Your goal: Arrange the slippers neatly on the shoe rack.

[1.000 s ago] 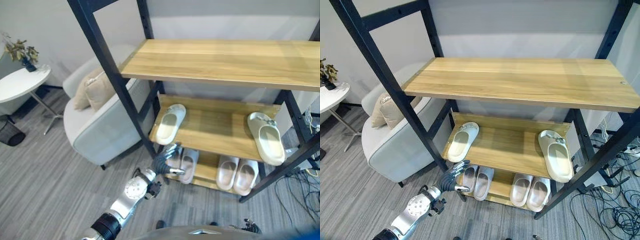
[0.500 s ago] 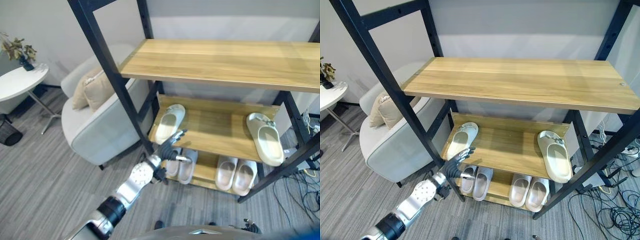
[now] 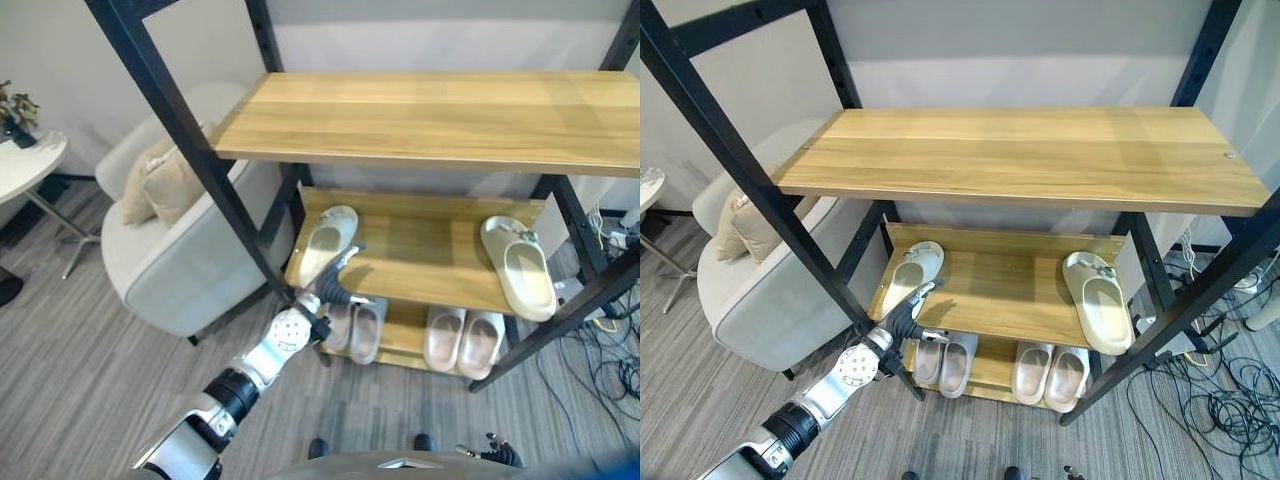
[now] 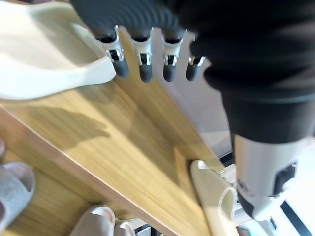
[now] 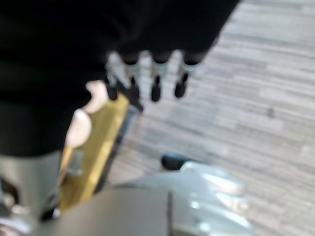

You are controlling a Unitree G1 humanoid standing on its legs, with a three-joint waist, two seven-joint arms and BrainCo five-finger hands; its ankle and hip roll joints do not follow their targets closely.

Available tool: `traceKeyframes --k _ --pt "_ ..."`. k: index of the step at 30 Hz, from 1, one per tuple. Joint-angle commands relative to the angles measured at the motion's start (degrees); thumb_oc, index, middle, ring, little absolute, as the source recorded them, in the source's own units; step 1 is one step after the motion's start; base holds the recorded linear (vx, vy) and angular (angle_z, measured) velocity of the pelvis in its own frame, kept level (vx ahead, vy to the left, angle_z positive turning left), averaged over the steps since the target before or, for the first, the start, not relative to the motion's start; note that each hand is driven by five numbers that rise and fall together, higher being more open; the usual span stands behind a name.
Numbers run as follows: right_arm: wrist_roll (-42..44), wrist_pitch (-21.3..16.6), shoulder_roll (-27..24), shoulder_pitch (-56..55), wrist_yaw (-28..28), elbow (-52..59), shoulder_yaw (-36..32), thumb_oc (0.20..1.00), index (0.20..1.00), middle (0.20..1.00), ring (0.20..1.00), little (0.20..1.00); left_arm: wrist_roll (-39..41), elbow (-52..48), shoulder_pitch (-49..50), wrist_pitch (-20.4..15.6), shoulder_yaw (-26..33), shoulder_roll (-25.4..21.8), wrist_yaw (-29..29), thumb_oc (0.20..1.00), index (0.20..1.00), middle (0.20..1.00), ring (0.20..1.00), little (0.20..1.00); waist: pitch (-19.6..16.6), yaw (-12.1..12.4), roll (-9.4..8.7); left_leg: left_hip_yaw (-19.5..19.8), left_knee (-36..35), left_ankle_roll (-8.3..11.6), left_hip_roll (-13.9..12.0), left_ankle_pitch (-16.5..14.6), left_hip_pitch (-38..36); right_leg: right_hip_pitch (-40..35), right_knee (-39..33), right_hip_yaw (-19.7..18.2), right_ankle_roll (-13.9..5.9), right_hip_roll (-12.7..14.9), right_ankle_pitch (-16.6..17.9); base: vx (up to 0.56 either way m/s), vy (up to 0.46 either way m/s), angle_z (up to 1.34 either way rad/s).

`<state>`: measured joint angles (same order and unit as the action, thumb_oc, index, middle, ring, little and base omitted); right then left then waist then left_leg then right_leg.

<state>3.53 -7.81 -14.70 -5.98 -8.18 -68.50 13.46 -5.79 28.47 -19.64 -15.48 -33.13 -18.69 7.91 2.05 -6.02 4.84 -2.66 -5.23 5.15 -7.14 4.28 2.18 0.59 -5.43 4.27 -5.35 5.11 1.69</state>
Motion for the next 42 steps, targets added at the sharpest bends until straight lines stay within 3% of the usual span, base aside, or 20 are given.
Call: traceKeyframes --k 1,27,42 --pt "-2.0 0.4 0.2 0.3 -1.2 -1.4 1.4 1.0 1.0 1.0 1.0 1.0 -1.6 3.6 -8.5 -1.7 3.4 -0.8 4.1 1.0 1.0 1.0 1.0 1.0 1.0 -1.2 -2.73 -0.4 0.2 2.87 -2.5 1.8 3.4 -1.6 0.4 -0.2 -5.96 5.1 -0.5 0.0 0.015 -0.11" --pt "-1.5 -0.4 -0.7 2.2 -2.0 0.2 1.9 1.0 1.0 1.0 1.0 1.0 -6.1 6.6 -17.0 0.1 6.5 -5.5 10.2 1.0 1.0 1.0 1.0 1.0 2.9 -1.9 -3.36 -0.6 0.2 2.44 -1.7 1.9 7.4 3.3 0.4 -0.9 -6.56 6.1 1.1 0.0 0.006 -0.02" --pt "-1.3 -1.1 -1.0 2.4 -2.7 1.4 2.2 1.0 1.0 1.0 1.0 1.0 -4.7 10.2 -20.2 0.4 8.3 -7.3 13.1 1.0 1.0 1.0 1.0 1.0 3.5 -2.3 -3.76 -0.9 0.2 2.37 -1.9 2.1 9.0 5.8 0.4 -1.4 -6.68 6.0 1.9 0.0 0.0 -0.02"
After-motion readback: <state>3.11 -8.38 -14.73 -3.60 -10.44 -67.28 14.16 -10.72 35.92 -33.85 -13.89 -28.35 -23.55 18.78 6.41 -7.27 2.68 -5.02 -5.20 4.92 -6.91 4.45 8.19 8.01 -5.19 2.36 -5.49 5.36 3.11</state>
